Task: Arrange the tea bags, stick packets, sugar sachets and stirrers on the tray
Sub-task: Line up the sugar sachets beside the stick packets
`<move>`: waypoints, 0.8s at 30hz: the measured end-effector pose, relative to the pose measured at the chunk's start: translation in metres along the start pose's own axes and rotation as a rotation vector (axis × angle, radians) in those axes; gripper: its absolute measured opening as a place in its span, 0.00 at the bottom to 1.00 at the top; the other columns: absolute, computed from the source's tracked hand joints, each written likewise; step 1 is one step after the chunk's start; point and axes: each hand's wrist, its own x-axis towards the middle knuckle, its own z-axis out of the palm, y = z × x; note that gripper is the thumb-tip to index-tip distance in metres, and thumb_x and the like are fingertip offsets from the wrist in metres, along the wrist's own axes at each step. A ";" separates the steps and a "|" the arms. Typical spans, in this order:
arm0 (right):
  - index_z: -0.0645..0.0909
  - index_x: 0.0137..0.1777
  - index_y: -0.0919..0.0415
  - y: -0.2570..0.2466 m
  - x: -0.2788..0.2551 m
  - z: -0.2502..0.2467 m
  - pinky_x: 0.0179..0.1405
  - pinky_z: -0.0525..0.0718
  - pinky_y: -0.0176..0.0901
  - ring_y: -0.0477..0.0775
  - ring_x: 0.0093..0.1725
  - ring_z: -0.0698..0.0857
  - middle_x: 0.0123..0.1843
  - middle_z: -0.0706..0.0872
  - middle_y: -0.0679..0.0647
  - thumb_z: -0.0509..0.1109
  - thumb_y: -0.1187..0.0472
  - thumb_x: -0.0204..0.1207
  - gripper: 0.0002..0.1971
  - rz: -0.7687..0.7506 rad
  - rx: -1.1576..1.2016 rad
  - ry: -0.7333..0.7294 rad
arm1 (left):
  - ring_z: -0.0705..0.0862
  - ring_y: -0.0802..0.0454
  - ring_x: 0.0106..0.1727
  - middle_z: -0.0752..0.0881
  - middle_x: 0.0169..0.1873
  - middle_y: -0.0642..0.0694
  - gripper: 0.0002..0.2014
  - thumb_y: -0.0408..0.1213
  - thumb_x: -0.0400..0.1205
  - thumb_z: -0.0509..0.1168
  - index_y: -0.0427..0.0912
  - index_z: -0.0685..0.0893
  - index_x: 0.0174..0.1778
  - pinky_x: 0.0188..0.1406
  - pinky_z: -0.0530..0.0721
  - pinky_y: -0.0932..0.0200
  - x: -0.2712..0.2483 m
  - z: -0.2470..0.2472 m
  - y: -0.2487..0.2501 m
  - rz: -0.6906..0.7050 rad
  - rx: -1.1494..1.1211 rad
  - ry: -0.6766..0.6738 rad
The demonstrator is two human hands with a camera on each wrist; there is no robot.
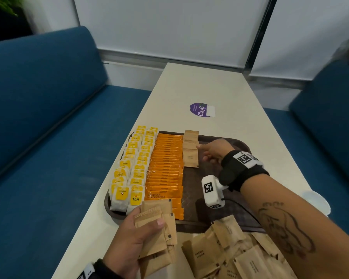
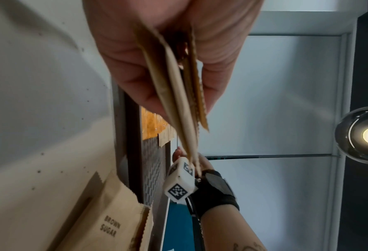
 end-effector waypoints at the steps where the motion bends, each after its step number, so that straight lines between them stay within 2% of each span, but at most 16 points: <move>1: 0.80 0.48 0.63 -0.003 -0.014 -0.006 0.25 0.71 0.34 0.47 0.28 0.74 0.32 0.79 0.53 0.71 0.54 0.78 0.11 -0.057 0.052 -0.018 | 0.88 0.40 0.38 0.90 0.41 0.35 0.26 0.29 0.60 0.72 0.42 0.82 0.57 0.30 0.86 0.49 -0.002 0.003 0.001 0.009 0.000 -0.016; 3: 0.78 0.45 0.61 -0.007 -0.050 -0.016 0.20 0.70 0.32 0.46 0.27 0.77 0.31 0.80 0.52 0.71 0.57 0.78 0.08 -0.188 0.127 -0.084 | 0.88 0.42 0.36 0.90 0.41 0.36 0.26 0.27 0.61 0.72 0.41 0.82 0.57 0.28 0.86 0.50 -0.006 0.008 0.003 0.025 0.002 -0.058; 5: 0.78 0.47 0.61 -0.003 -0.091 -0.022 0.17 0.70 0.30 0.44 0.26 0.79 0.31 0.80 0.51 0.71 0.57 0.77 0.08 -0.297 0.107 -0.156 | 0.89 0.44 0.33 0.90 0.40 0.36 0.24 0.25 0.64 0.70 0.39 0.81 0.57 0.26 0.87 0.51 -0.011 0.014 0.004 0.043 -0.003 -0.098; 8: 0.81 0.47 0.60 0.017 -0.143 -0.016 0.20 0.74 0.30 0.43 0.27 0.80 0.31 0.82 0.48 0.74 0.56 0.74 0.08 -0.372 0.006 -0.269 | 0.89 0.45 0.32 0.91 0.40 0.37 0.20 0.22 0.68 0.69 0.40 0.81 0.55 0.25 0.88 0.53 -0.019 0.020 0.006 0.048 0.002 -0.144; 12: 0.82 0.48 0.57 0.054 -0.181 0.007 0.20 0.74 0.30 0.43 0.28 0.81 0.33 0.86 0.47 0.76 0.55 0.72 0.10 -0.322 -0.035 -0.347 | 0.89 0.43 0.39 0.90 0.45 0.34 0.27 0.24 0.63 0.76 0.37 0.80 0.60 0.30 0.86 0.52 -0.026 0.020 0.003 0.071 0.072 -0.189; 16: 0.80 0.45 0.62 0.082 -0.194 0.029 0.18 0.66 0.34 0.45 0.24 0.78 0.30 0.84 0.51 0.74 0.62 0.74 0.06 -0.270 0.200 -0.339 | 0.88 0.39 0.43 0.89 0.47 0.32 0.29 0.25 0.62 0.75 0.37 0.81 0.61 0.35 0.86 0.48 -0.035 0.019 0.000 0.055 0.119 -0.241; 19: 0.77 0.43 0.65 0.093 -0.200 0.037 0.14 0.67 0.34 0.46 0.22 0.78 0.28 0.85 0.54 0.71 0.69 0.76 0.04 -0.259 0.386 -0.270 | 0.88 0.40 0.40 0.89 0.47 0.32 0.29 0.25 0.62 0.76 0.37 0.80 0.61 0.32 0.86 0.51 -0.042 0.017 -0.003 0.049 0.130 -0.260; 21: 0.74 0.43 0.66 0.097 -0.202 0.039 0.13 0.69 0.34 0.47 0.22 0.80 0.28 0.85 0.56 0.69 0.71 0.77 0.05 -0.239 0.520 -0.224 | 0.88 0.42 0.37 0.89 0.47 0.33 0.30 0.26 0.61 0.73 0.38 0.80 0.61 0.29 0.86 0.52 -0.043 0.014 -0.004 0.057 0.105 -0.217; 24: 0.72 0.45 0.66 0.103 -0.208 0.043 0.15 0.74 0.35 0.50 0.25 0.84 0.32 0.88 0.59 0.67 0.72 0.77 0.06 -0.196 0.601 -0.253 | 0.89 0.43 0.35 0.90 0.45 0.35 0.27 0.26 0.61 0.72 0.38 0.79 0.59 0.26 0.86 0.52 -0.045 0.010 -0.005 0.072 0.051 -0.155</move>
